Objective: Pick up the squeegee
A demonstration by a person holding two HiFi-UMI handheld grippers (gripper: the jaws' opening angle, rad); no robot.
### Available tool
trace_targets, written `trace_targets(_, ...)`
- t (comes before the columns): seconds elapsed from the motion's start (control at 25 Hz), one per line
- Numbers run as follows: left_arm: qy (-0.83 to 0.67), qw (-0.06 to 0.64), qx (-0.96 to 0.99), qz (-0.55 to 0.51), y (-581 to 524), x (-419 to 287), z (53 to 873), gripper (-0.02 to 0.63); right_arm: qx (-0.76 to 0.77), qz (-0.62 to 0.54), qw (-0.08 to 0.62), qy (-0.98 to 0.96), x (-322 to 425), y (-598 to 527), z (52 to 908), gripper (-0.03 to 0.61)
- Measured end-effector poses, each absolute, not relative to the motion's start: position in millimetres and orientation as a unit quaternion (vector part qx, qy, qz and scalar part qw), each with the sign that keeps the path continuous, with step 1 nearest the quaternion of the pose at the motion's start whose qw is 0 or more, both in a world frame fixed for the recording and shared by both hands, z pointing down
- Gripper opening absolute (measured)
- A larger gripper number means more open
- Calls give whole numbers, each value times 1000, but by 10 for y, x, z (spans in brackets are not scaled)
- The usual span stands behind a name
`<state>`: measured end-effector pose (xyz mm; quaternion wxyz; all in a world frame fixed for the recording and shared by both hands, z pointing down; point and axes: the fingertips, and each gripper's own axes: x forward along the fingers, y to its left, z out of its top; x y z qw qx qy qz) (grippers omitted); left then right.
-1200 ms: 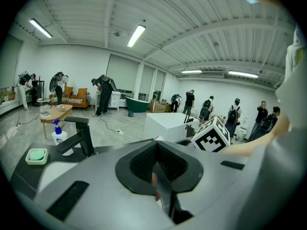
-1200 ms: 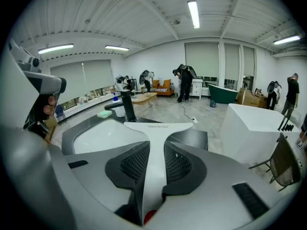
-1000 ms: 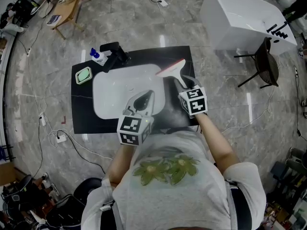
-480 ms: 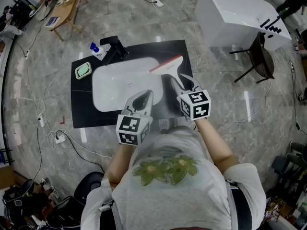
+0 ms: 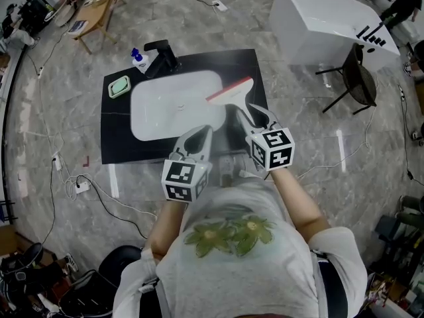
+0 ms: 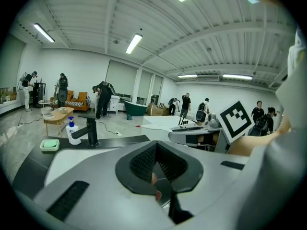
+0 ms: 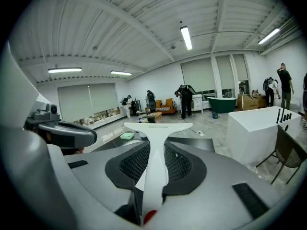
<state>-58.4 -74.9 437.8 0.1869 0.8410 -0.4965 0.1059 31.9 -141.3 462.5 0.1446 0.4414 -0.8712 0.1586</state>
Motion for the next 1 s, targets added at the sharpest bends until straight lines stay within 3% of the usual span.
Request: trace_targets(1.0, -488, 207, 842, 101, 353, -244, 4508, 9, 437, 168, 134, -873, 597, -234, 4500, 104)
